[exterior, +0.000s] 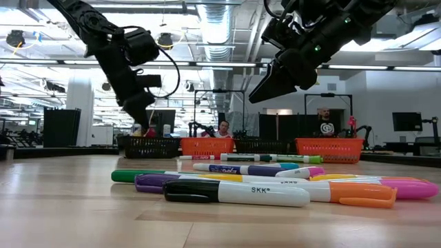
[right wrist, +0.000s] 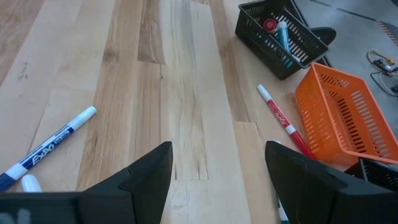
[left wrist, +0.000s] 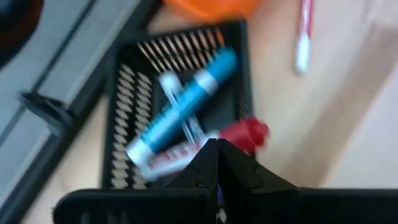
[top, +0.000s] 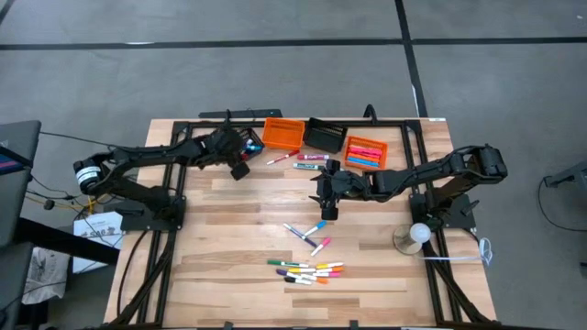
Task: Pick & Place Markers
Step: Adjust the large red marker in the left black bin
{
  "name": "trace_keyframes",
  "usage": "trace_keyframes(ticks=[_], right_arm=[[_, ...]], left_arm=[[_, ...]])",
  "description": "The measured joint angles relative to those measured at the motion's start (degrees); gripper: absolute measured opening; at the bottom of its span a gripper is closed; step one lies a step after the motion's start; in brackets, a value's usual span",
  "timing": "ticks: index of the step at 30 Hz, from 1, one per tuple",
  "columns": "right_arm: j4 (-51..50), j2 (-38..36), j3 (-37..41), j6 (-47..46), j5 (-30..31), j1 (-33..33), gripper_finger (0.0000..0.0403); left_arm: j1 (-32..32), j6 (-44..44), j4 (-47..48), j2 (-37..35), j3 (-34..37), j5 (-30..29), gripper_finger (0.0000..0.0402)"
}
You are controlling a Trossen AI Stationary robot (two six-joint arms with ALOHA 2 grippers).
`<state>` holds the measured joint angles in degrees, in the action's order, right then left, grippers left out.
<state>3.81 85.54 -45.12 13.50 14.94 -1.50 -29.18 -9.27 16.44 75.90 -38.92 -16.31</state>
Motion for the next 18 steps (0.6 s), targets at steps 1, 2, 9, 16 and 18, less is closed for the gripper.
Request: trace_keyframes(ticks=[1, 2, 9, 16, 18], right_arm=[[0.0, 0.0, 0.0, 0.0, 0.0, 0.0, 0.0249], [0.0, 0.0, 0.0, 0.0, 0.0, 0.0, 0.0249], [0.0, 0.0, 0.0, 0.0, 0.0, 0.0, 0.0249], [-0.1, 0.0, 0.0, 0.0, 0.0, 0.0, 0.0249], [-0.1, 0.0, 0.0, 0.0, 0.0, 0.0, 0.0249]], left_arm=[[-0.6, -0.7, -1.5, 0.0, 0.0, 0.1, 0.0007], [-1.0, -1.1, -3.1, 0.0, 0.0, 0.1, 0.0008], [-1.8, -1.4, -10.9, 0.0, 0.0, 0.3, 0.0007], [0.3, 2.0, 0.0, 0.0, 0.0, 0.1, 0.0007], [0.7, 3.6, 3.0, 0.0, 0.1, 0.0, 0.0007]])
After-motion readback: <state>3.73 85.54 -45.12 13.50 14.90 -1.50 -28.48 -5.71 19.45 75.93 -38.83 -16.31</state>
